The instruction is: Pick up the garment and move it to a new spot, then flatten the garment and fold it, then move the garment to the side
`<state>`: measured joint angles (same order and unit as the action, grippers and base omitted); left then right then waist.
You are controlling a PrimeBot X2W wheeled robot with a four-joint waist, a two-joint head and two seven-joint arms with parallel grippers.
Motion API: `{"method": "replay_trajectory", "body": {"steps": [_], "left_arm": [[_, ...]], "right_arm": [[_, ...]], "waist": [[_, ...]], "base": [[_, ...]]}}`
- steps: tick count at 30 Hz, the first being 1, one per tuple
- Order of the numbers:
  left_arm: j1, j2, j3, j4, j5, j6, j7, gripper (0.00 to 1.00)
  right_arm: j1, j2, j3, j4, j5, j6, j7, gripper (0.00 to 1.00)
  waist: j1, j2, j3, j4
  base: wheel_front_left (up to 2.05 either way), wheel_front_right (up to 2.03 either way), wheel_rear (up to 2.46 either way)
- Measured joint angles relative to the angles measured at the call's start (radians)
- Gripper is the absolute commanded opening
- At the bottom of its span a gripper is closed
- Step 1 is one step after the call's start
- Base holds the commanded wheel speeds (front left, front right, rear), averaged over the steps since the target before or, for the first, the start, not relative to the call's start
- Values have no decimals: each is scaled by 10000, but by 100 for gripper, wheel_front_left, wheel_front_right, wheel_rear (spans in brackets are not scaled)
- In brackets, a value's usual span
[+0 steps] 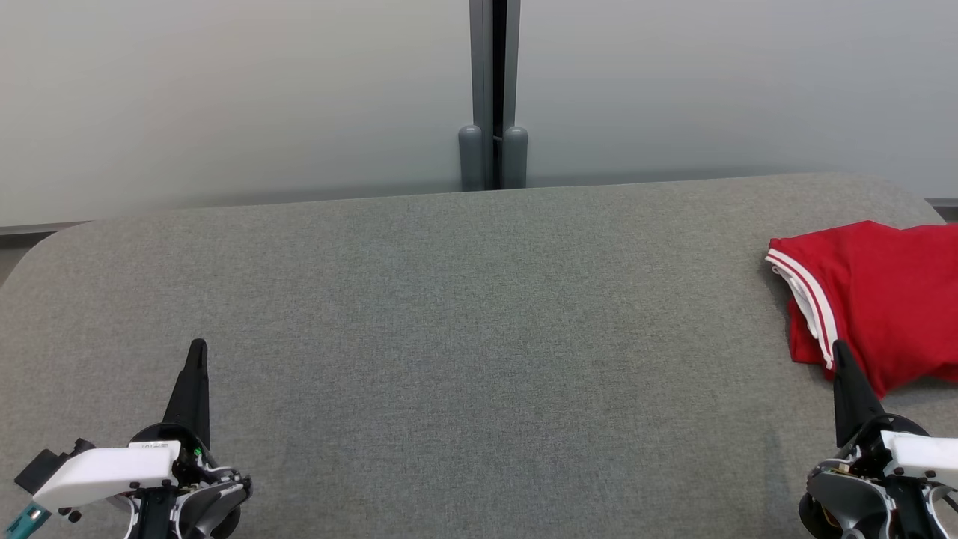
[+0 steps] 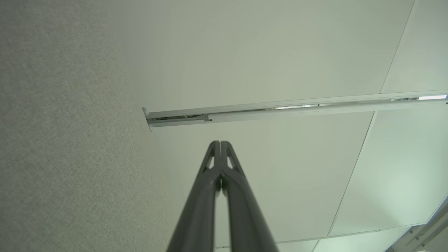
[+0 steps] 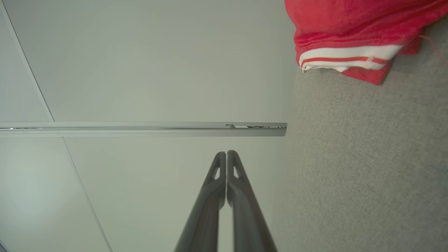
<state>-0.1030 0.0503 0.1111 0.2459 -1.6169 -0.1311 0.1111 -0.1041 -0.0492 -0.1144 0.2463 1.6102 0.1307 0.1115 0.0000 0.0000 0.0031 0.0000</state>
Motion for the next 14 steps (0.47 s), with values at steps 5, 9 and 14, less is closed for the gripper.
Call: {"method": "replay_trajectory", "body": {"steps": [5, 9, 14], "left_arm": [[-1, -2, 2, 0, 0, 0, 0, 0], [-1, -4, 4, 0, 0, 0, 2, 0], [-4, -6, 10, 0, 2, 0, 15, 0]], "right_arm": [[0, 0, 2, 0, 0, 0, 0, 0], [-1, 0, 2, 0, 0, 0, 0, 0], [-1, 0, 2, 0, 0, 0, 0, 0]], "waist": [[0, 0, 0, 0], [0, 0, 0, 0], [0, 0, 0, 0]], "base": [[0, 0, 0], [0, 0, 0], [0, 0, 0]]}}
